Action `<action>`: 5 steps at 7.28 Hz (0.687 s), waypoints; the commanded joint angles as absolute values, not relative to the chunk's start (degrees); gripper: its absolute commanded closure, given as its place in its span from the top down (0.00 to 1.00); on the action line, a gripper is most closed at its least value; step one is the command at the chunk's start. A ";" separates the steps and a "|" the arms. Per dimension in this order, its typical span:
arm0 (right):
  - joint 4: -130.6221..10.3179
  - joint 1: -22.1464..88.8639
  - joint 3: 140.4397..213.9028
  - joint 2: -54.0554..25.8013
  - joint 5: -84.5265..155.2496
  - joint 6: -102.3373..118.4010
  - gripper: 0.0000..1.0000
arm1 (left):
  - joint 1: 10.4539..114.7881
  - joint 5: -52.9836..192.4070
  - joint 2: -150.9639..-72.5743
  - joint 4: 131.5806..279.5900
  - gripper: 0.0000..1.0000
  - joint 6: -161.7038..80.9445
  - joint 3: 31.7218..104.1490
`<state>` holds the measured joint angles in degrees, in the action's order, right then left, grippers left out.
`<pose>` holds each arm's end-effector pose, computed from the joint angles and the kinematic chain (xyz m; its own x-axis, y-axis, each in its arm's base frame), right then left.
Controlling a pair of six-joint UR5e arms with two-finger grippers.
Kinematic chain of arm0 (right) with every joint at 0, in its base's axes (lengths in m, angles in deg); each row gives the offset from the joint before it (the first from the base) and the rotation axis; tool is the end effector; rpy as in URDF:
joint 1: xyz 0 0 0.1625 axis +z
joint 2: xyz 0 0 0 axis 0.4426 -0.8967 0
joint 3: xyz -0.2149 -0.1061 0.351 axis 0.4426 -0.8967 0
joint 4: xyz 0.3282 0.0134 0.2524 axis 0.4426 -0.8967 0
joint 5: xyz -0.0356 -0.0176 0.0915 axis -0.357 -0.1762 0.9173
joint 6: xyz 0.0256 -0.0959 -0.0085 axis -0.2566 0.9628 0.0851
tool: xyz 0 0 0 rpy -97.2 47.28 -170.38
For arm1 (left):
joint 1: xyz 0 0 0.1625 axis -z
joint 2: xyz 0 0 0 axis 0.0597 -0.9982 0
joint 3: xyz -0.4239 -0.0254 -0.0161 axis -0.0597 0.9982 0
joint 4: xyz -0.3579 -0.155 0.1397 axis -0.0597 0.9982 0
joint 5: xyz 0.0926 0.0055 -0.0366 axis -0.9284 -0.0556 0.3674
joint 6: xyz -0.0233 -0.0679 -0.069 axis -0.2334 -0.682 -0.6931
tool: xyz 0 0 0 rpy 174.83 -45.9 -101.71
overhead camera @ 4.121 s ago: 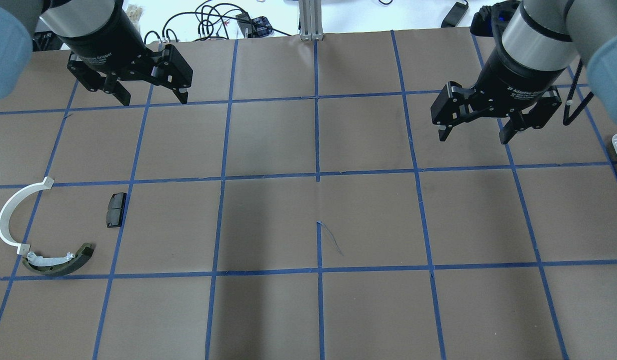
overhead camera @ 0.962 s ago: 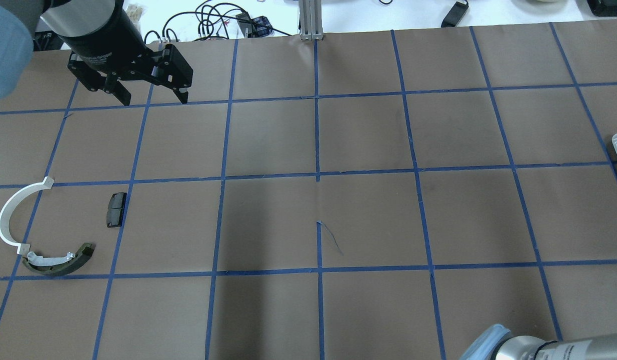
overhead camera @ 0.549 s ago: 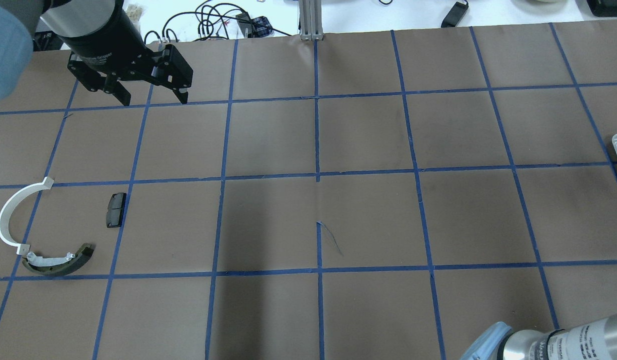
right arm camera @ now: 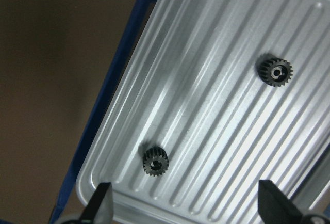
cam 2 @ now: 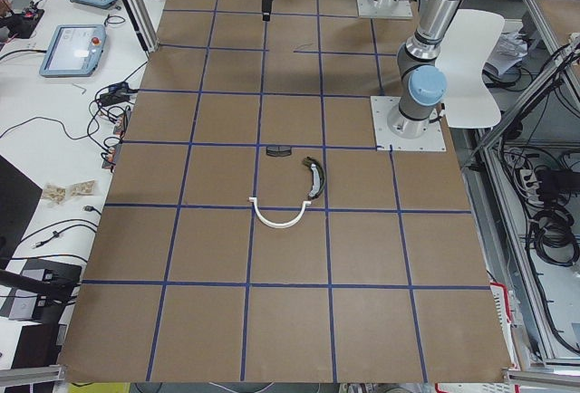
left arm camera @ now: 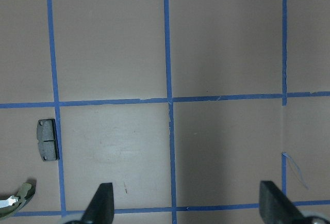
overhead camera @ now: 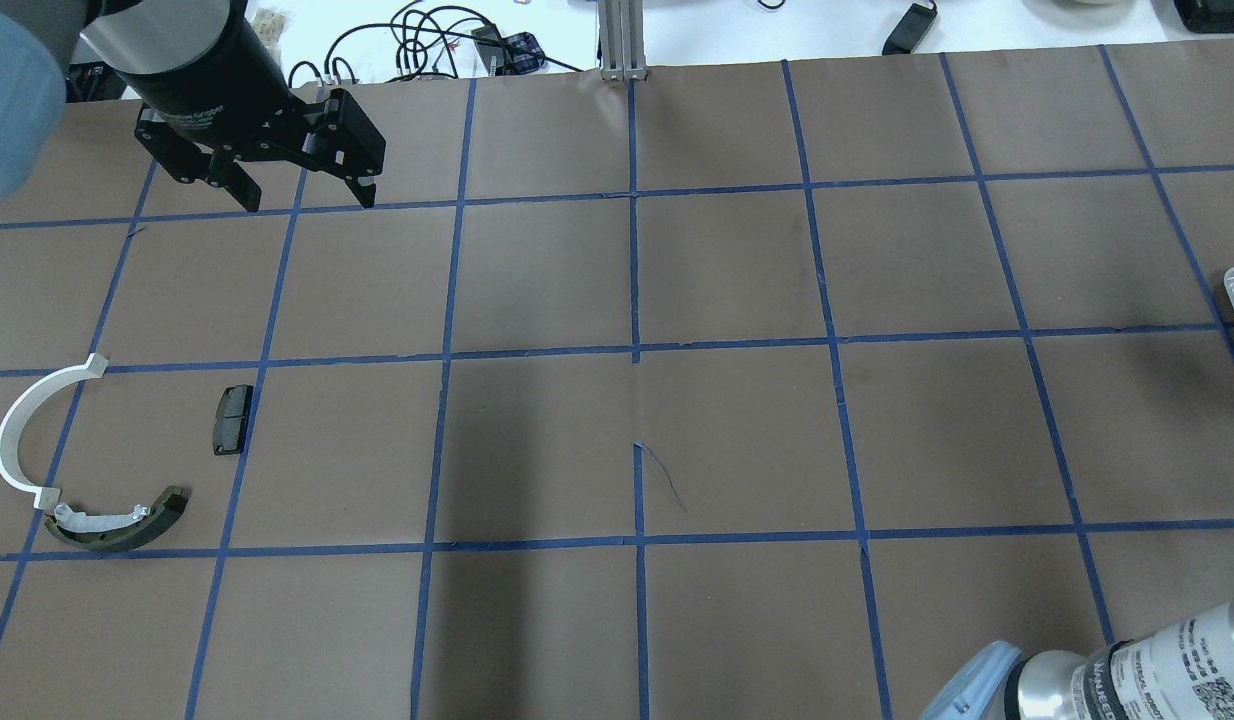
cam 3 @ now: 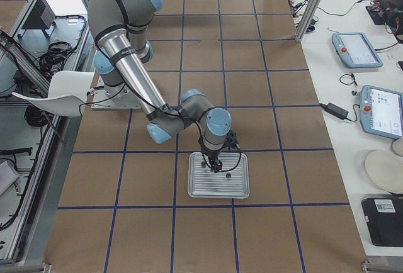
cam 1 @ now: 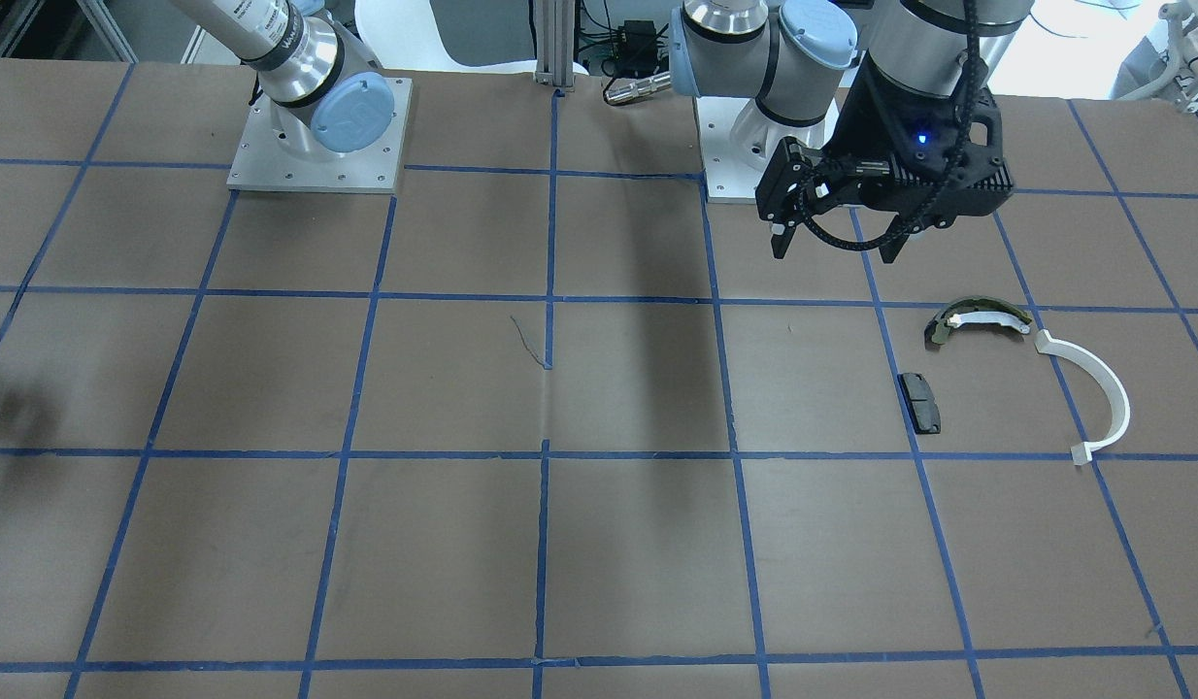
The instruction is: Place bearing gear from tray to pile
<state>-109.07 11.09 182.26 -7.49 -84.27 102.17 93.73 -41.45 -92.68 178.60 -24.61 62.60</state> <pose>-0.4149 -0.4701 0.2203 -0.9051 -0.4235 0.0389 -0.4174 0.9021 0.1092 -0.1368 -0.5017 0.5225 -0.9997 0.0239 0.0051 0.0234 0.9965 -0.0797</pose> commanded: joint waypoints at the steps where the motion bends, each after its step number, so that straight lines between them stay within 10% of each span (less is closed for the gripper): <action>1: -110.41 11.08 183.31 -5.76 -84.69 102.14 1.00 | 93.86 -41.38 -92.53 178.60 1.00 -24.68 63.01; 5: -113.30 11.08 186.30 -5.06 -87.66 102.14 1.00 | 93.69 -41.38 -92.44 178.60 1.00 -24.68 63.01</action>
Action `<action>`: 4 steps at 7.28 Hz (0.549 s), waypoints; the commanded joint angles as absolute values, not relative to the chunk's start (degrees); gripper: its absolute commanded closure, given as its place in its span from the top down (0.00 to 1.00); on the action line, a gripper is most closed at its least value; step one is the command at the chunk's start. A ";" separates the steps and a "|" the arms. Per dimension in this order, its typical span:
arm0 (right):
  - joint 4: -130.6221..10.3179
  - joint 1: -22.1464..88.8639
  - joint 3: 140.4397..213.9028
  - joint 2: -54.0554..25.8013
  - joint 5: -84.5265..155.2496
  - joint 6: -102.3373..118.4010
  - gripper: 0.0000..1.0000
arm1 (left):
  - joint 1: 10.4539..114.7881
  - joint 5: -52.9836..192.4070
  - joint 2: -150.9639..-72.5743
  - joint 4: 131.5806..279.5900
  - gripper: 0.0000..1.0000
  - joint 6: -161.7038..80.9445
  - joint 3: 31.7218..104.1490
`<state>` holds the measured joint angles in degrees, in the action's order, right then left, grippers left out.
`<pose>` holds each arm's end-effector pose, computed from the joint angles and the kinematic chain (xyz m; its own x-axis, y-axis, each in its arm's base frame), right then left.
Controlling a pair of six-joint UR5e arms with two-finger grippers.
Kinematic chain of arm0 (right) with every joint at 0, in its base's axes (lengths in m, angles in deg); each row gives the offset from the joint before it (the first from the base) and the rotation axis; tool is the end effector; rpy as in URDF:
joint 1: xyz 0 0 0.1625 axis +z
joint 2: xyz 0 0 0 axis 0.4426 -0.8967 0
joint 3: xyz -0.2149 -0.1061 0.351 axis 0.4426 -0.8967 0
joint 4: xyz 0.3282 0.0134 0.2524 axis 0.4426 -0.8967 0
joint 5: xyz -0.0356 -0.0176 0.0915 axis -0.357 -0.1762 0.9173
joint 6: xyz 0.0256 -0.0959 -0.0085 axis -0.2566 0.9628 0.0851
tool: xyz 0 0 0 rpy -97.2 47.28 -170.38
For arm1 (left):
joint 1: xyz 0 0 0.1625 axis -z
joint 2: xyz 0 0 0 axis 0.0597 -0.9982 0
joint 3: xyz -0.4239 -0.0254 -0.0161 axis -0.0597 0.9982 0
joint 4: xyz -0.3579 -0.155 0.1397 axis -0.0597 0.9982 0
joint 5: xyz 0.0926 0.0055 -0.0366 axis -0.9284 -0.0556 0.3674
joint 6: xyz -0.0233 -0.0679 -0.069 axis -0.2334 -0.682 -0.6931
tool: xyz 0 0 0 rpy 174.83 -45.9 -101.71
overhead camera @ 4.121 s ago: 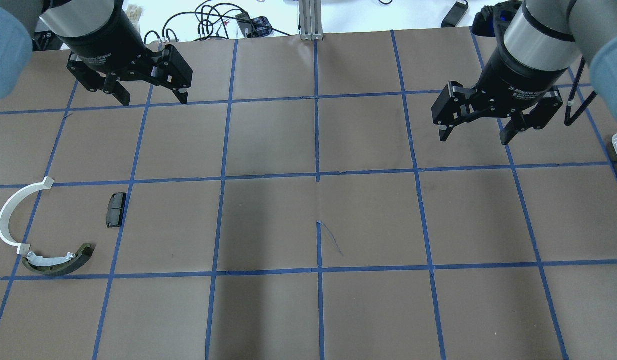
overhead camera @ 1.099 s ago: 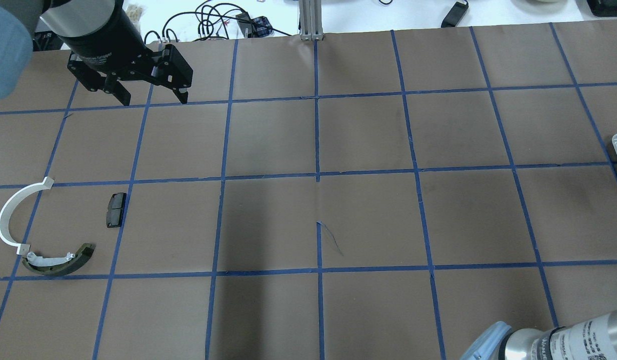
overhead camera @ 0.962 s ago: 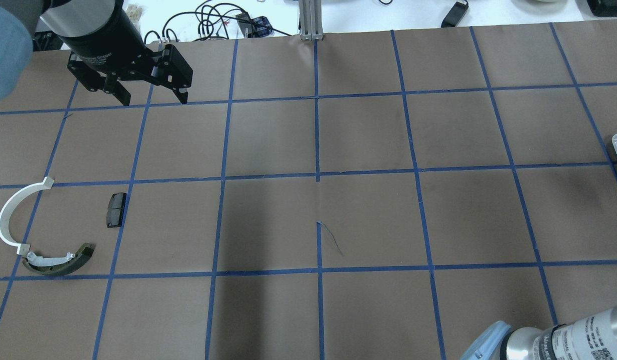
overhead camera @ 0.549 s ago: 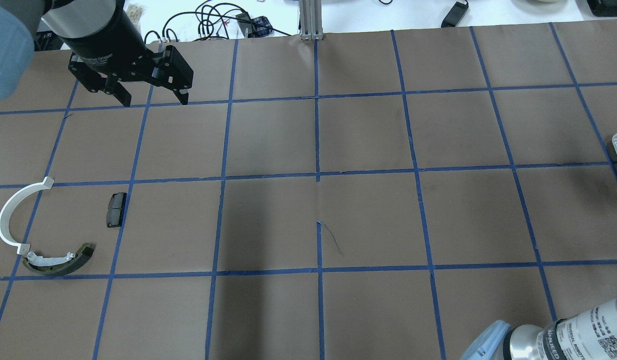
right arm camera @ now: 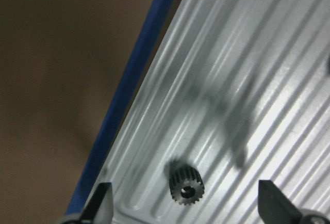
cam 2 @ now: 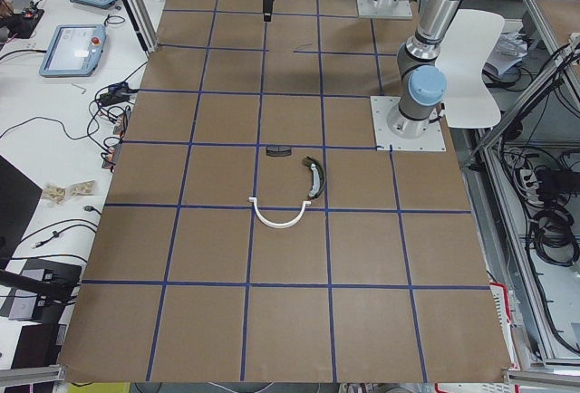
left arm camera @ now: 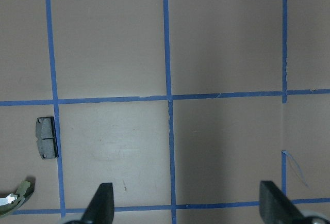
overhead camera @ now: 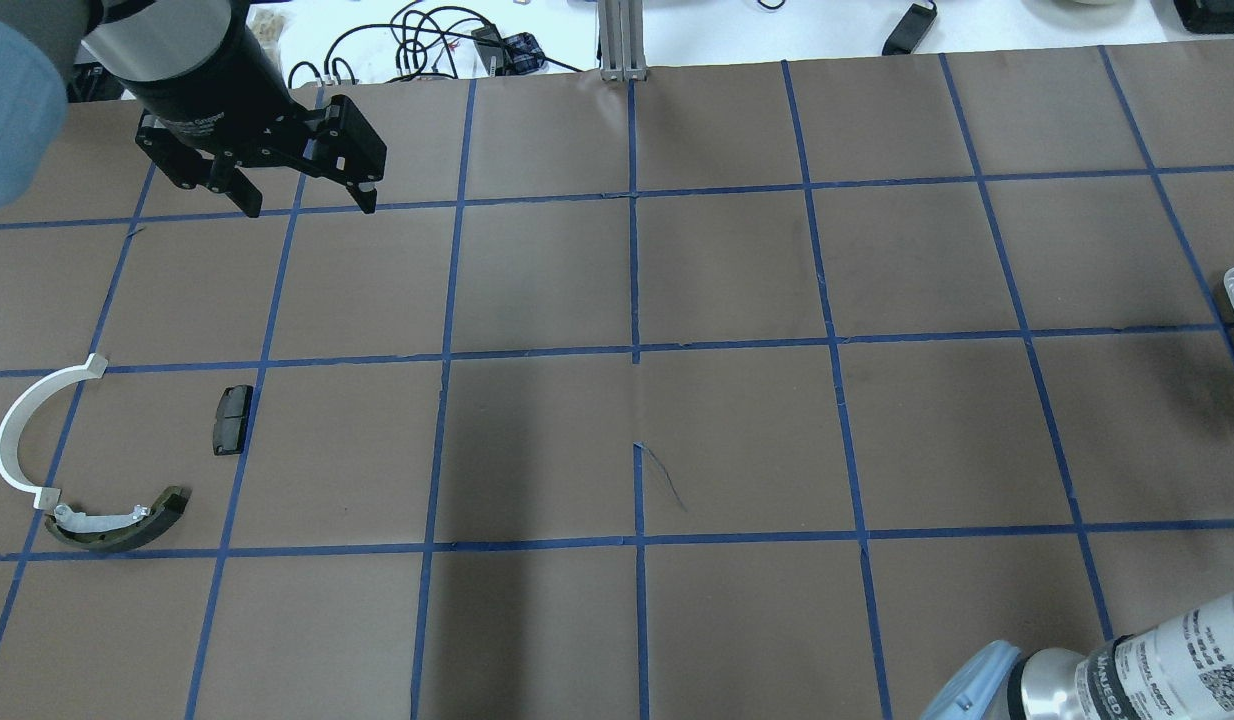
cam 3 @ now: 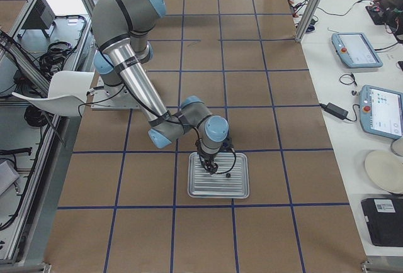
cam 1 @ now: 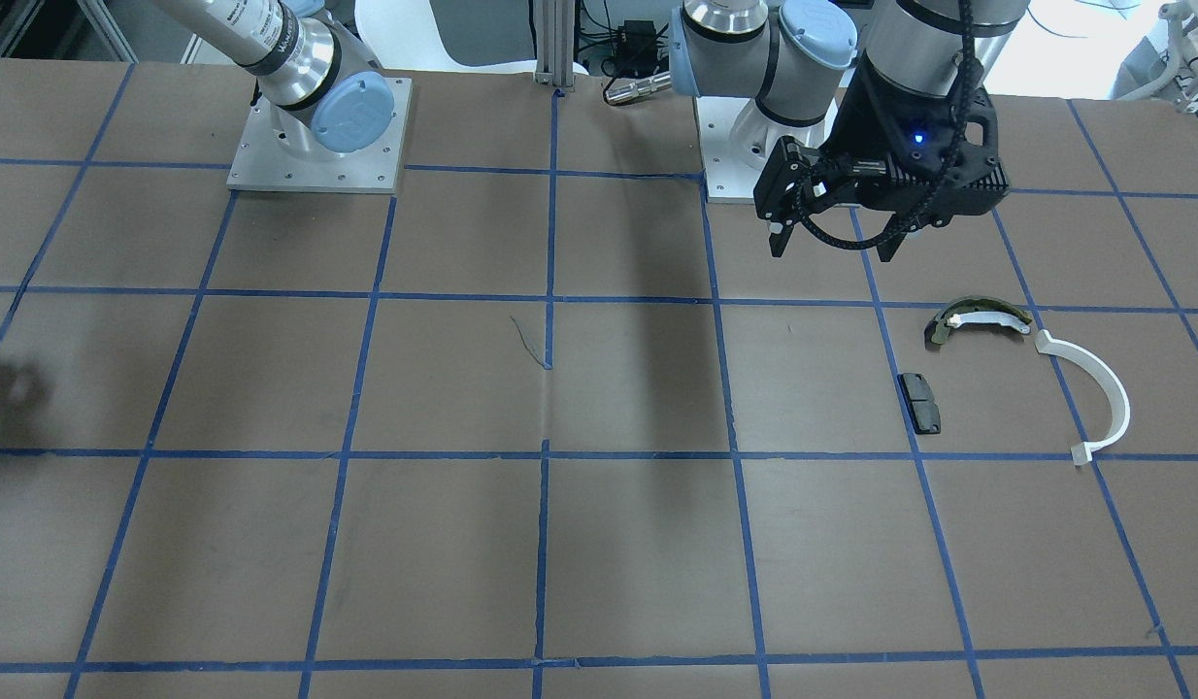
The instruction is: Place bearing gear from tray to pile
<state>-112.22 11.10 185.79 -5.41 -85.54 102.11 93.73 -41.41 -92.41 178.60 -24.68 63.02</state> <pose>-0.4049 -0.4598 0.1787 -0.9058 -0.4237 0.0018 -0.4193 0.8970 0.1399 -0.1368 -0.4995 0.5212 -0.9997 0.0227 0.0060 0.0222 0.9968 -0.0771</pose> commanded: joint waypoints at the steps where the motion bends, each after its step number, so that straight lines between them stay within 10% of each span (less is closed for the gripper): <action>1: -113.31 11.08 186.31 -5.05 -88.64 102.23 0.90 | 93.69 -41.38 -92.35 178.60 1.00 -24.68 63.01; 4: -113.31 11.08 186.13 -5.05 -88.65 101.44 0.48 | 93.69 -41.38 -92.35 178.60 1.00 -24.68 62.92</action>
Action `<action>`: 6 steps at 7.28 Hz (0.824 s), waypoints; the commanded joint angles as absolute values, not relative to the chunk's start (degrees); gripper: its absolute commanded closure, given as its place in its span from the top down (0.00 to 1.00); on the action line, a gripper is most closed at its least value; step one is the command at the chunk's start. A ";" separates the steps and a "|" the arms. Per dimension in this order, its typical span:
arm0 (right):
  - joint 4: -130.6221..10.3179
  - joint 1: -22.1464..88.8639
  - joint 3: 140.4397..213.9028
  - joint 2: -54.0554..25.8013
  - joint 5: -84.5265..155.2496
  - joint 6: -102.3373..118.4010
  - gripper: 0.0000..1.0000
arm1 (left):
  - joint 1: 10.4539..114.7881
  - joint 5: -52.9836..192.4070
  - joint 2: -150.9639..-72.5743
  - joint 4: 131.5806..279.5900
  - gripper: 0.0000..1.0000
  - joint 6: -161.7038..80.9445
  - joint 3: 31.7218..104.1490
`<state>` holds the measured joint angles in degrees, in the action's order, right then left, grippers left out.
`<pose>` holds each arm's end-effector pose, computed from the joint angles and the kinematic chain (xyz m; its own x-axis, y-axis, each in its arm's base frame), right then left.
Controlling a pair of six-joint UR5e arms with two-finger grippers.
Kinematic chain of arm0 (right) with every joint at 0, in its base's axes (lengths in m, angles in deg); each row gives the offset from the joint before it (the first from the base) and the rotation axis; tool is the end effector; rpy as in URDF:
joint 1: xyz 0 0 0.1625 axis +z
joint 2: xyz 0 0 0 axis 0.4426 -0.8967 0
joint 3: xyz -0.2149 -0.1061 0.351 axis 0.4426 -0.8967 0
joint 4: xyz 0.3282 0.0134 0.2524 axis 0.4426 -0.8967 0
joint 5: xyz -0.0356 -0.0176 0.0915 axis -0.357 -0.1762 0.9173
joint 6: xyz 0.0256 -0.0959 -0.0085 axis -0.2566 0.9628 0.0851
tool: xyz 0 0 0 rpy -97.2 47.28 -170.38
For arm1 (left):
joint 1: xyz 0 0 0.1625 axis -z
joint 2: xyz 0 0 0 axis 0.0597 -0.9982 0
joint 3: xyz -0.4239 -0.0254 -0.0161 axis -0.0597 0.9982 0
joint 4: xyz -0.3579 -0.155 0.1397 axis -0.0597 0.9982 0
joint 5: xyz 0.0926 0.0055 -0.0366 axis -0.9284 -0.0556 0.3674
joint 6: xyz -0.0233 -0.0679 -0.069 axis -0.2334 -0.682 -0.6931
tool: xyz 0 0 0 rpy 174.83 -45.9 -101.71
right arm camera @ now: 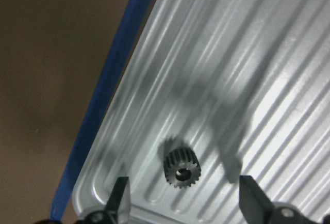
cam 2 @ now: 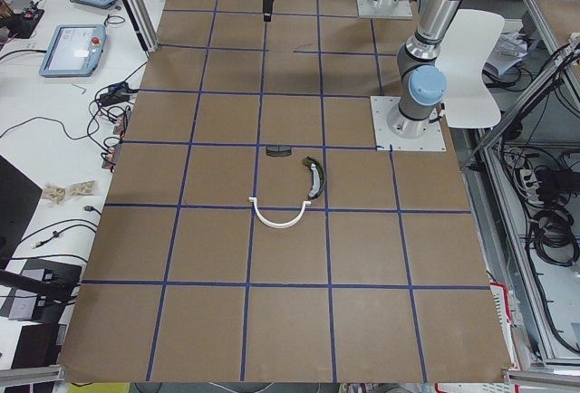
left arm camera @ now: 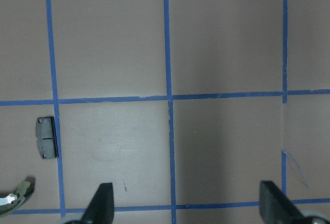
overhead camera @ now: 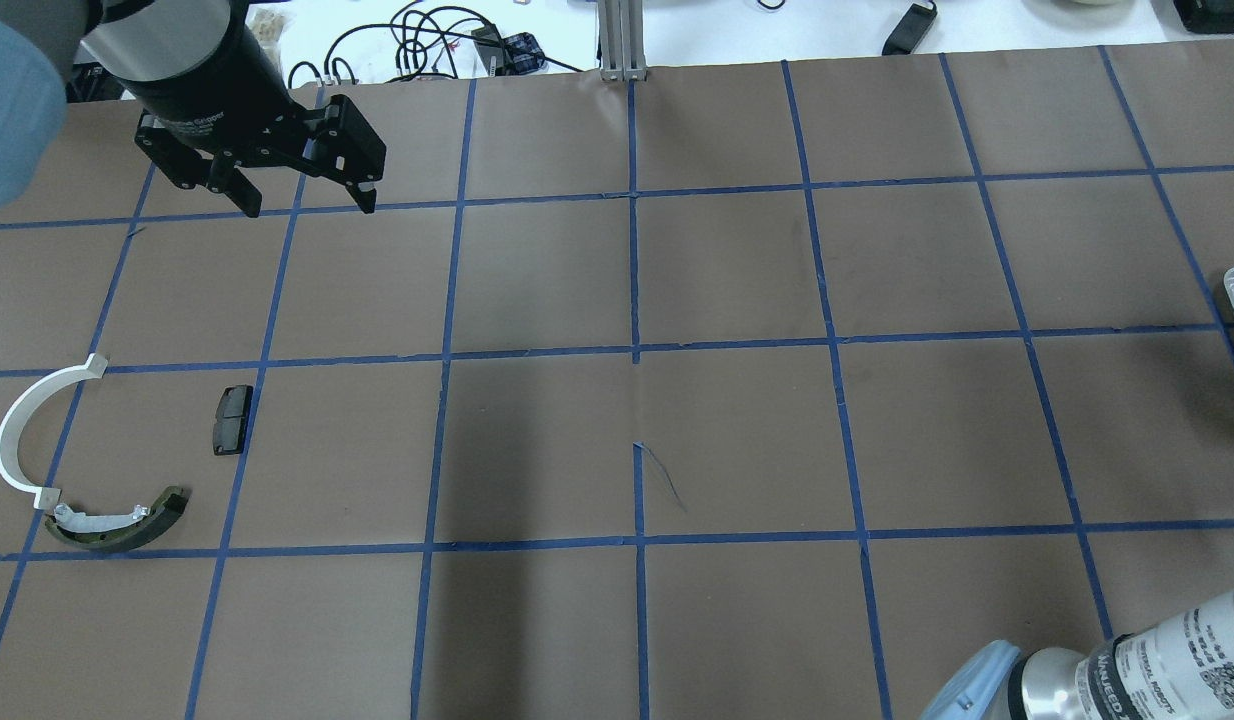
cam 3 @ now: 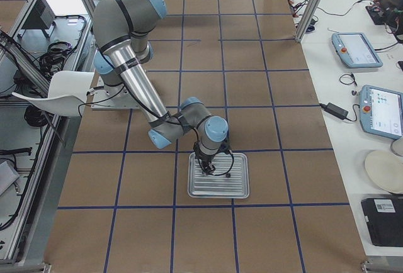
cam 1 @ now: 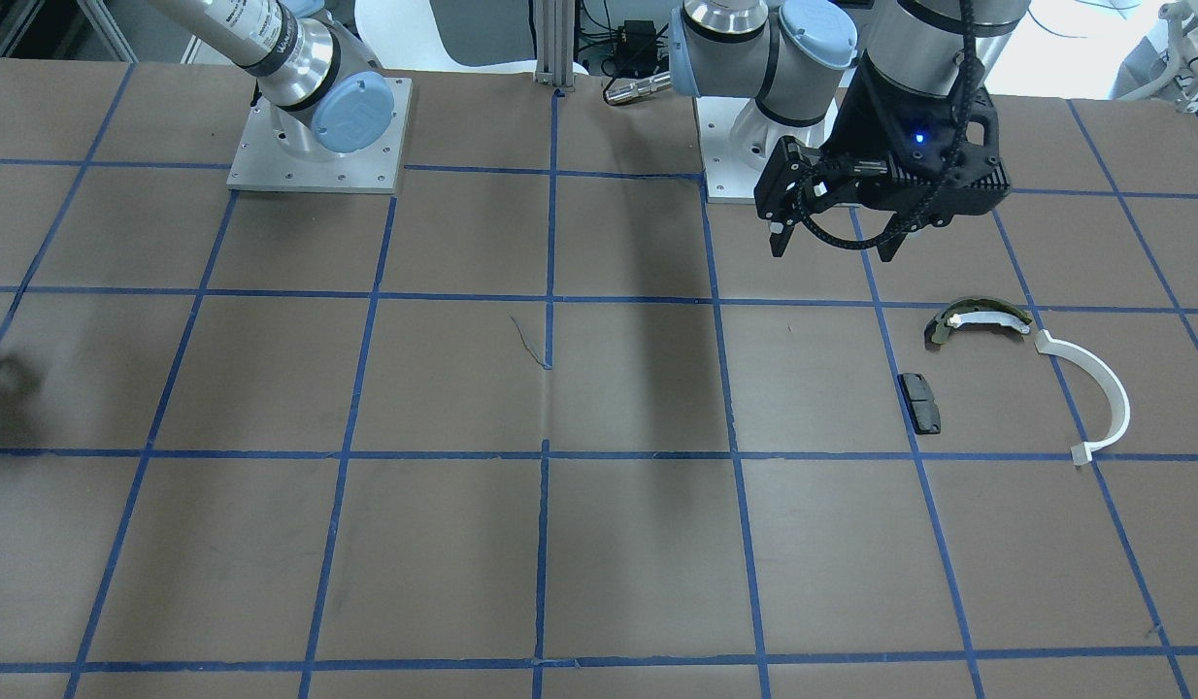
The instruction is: Place bearing gear from tray to pile
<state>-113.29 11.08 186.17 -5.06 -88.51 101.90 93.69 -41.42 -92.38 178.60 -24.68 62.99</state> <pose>-0.4079 -0.4554 0.1750 -0.9065 -0.4217 0.0193 -0.4109 0.8920 0.1885 -0.1365 -0.4994 0.5218 -0.9997 0.0220 0.0058 0.0215 0.9967 -0.0782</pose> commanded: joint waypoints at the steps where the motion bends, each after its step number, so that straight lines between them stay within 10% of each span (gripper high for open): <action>1: -113.22 11.08 186.04 -4.96 -88.21 101.18 0.28 | 93.69 -41.38 -92.44 178.60 1.00 -24.68 62.84; 2: -113.22 11.08 186.22 -4.88 -87.86 101.09 0.24 | 93.78 -41.47 -92.35 178.60 1.00 -24.68 63.18; 3: -113.13 11.17 186.22 -5.05 -88.29 101.00 0.00 | 93.78 -41.30 -92.44 178.60 1.00 -24.68 63.27; 6: -112.35 11.17 185.34 -7.93 -88.48 100.91 0.00 | 93.69 -41.38 -92.44 178.43 1.00 -24.68 63.01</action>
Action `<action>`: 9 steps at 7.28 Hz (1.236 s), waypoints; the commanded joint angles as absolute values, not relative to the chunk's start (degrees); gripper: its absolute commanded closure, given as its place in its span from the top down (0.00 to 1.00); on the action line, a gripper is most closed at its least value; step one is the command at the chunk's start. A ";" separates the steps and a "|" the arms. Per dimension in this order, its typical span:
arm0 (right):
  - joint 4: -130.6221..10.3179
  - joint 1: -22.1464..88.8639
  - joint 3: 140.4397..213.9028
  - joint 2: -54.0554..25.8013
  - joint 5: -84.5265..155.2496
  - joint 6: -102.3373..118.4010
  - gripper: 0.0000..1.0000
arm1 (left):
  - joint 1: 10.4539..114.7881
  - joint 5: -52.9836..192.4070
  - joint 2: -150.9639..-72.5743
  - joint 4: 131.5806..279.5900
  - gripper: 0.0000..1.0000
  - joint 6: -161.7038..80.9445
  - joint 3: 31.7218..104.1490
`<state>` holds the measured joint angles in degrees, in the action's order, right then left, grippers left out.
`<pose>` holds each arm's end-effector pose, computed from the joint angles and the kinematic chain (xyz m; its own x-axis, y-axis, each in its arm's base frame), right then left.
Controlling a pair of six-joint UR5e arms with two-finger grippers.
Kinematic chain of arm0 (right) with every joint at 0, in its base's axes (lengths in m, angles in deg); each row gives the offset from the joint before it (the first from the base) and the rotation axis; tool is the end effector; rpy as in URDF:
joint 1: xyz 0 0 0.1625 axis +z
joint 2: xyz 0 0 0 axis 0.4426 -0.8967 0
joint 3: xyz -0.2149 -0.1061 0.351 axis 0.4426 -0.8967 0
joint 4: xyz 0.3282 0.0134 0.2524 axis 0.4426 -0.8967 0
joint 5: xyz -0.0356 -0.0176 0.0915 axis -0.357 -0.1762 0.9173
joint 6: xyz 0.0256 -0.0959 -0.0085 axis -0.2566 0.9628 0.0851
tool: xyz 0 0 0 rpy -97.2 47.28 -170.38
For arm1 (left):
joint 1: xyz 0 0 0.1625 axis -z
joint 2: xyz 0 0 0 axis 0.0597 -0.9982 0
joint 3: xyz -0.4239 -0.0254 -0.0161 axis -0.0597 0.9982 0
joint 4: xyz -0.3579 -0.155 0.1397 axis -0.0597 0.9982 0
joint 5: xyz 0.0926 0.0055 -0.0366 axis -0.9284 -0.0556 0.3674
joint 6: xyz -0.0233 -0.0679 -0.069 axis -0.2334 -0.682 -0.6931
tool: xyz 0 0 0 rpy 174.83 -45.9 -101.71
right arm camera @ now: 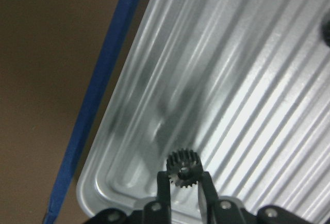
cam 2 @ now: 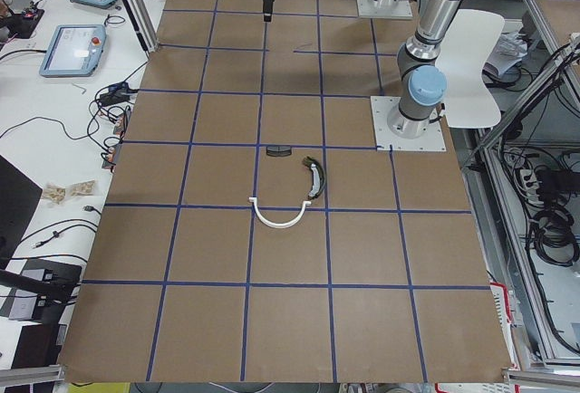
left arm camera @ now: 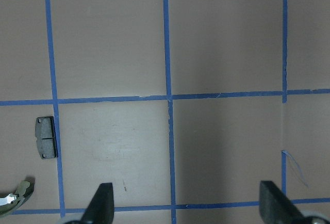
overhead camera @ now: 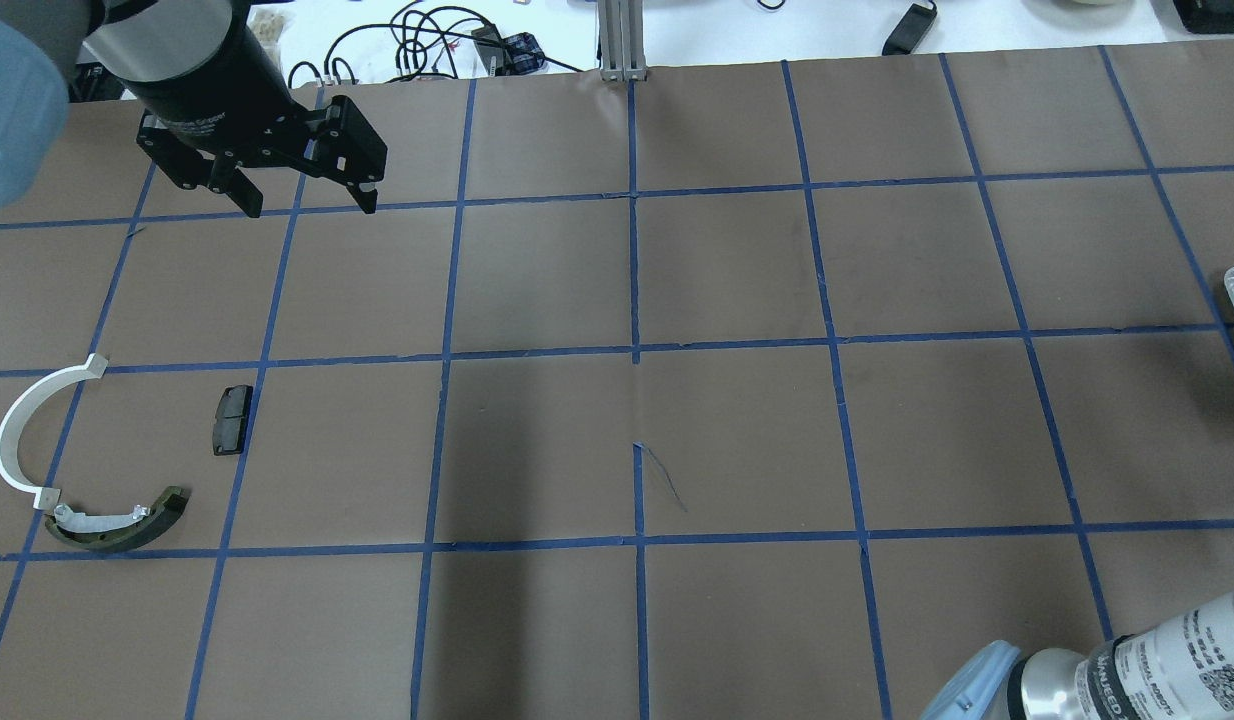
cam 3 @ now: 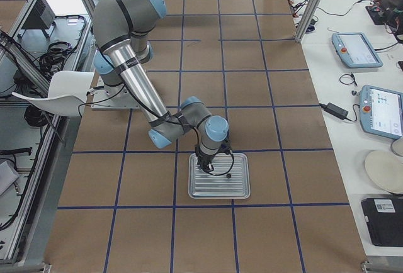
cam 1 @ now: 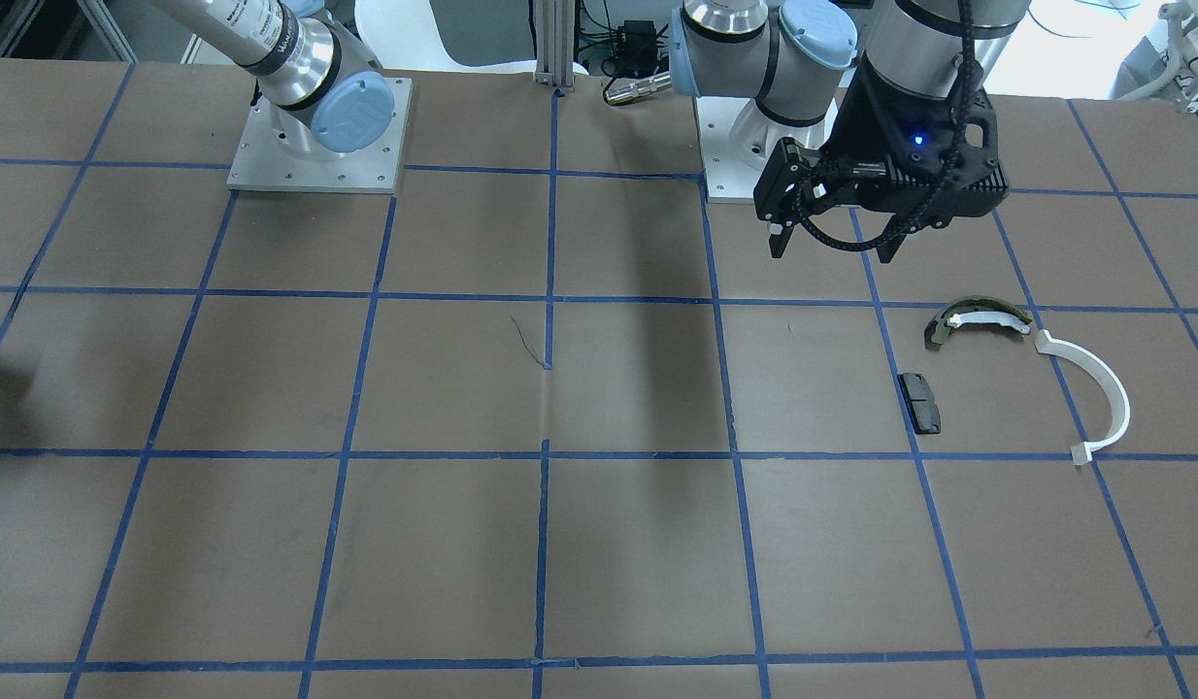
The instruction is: Place bearing gear from tray to pile
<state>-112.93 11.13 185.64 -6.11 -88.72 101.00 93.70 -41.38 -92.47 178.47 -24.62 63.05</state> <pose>-0.4095 -0.4569 0.1892 -0.9119 -0.4081 0.0438 -0.3939 0.9000 0.1867 -0.1366 -0.5001 0.5207 -0.9997 0.0233 0.0064 0.0227 0.9967 -0.0778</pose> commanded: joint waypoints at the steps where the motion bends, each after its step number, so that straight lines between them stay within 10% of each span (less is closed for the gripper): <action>1: -111.64 11.26 185.43 -10.13 -88.04 100.91 0.00 | 93.69 -41.38 -92.44 178.43 1.00 -24.68 63.01; 9: -93.97 47.74 194.13 -32.21 -75.13 42.40 0.00 | 93.69 -41.47 -92.53 178.43 1.00 -24.68 63.10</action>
<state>-94.06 38.69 193.33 -31.32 -77.54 56.07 93.69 -41.44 -92.50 178.40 -24.66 63.06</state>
